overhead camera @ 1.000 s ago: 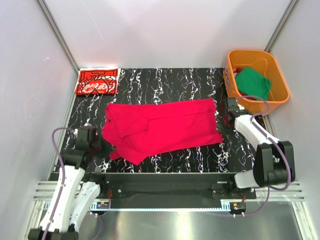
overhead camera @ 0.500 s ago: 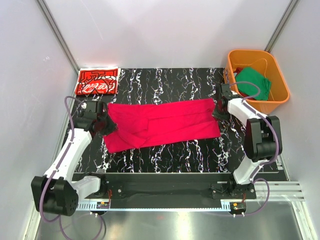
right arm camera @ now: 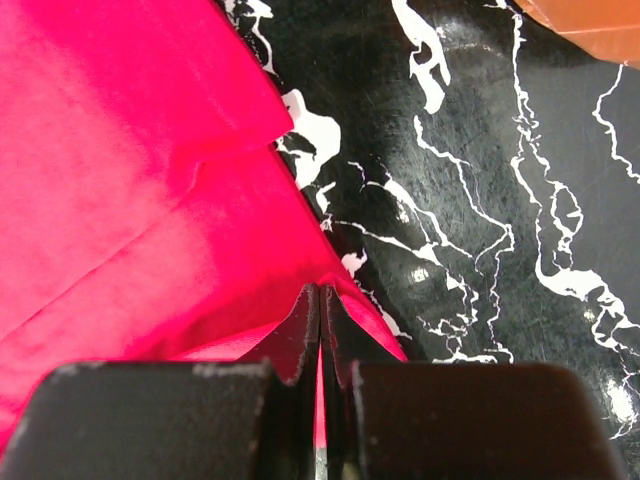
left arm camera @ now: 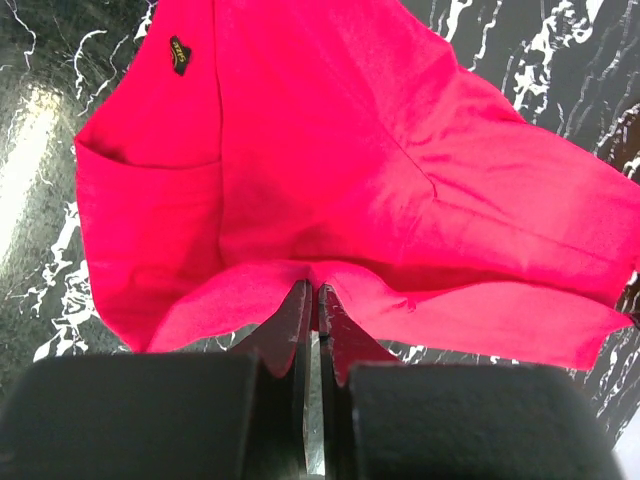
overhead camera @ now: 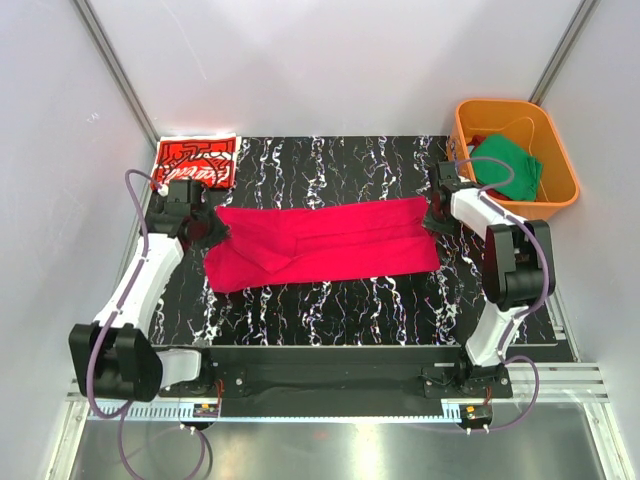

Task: Fold and stack the t-shirts
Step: Fold the tshirt

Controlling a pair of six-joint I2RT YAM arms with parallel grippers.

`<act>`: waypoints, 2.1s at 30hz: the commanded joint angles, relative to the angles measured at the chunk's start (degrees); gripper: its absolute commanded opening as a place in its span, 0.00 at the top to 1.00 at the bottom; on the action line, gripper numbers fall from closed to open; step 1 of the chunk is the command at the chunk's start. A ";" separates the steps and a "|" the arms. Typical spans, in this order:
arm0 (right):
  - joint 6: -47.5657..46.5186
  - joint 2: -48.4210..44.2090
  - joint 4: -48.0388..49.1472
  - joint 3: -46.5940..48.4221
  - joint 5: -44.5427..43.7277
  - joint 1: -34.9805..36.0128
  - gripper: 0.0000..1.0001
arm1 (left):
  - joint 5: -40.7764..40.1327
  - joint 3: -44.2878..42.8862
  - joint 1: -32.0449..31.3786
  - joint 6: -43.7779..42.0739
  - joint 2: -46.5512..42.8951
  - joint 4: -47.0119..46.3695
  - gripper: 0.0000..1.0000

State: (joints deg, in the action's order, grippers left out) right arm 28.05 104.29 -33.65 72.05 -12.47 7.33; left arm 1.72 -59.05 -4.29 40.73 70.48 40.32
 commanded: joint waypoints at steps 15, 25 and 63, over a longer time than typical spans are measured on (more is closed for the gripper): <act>-1.25 4.25 0.78 6.70 -0.98 -1.36 1.00 | -0.92 -2.56 1.83 -0.30 6.87 -5.69 1.00; -1.07 6.01 0.87 8.45 -0.45 -1.36 1.00 | -1.10 -2.39 2.62 0.93 6.78 -6.30 1.00; -1.60 10.58 -0.19 13.29 -2.91 -1.53 1.00 | -0.66 -6.34 3.06 1.54 12.66 -8.85 1.00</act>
State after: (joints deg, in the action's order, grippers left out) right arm 26.79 115.26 -33.93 82.24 -13.04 6.26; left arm 1.72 -62.35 -1.76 42.06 83.77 33.28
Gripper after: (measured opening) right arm 0.010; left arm 0.041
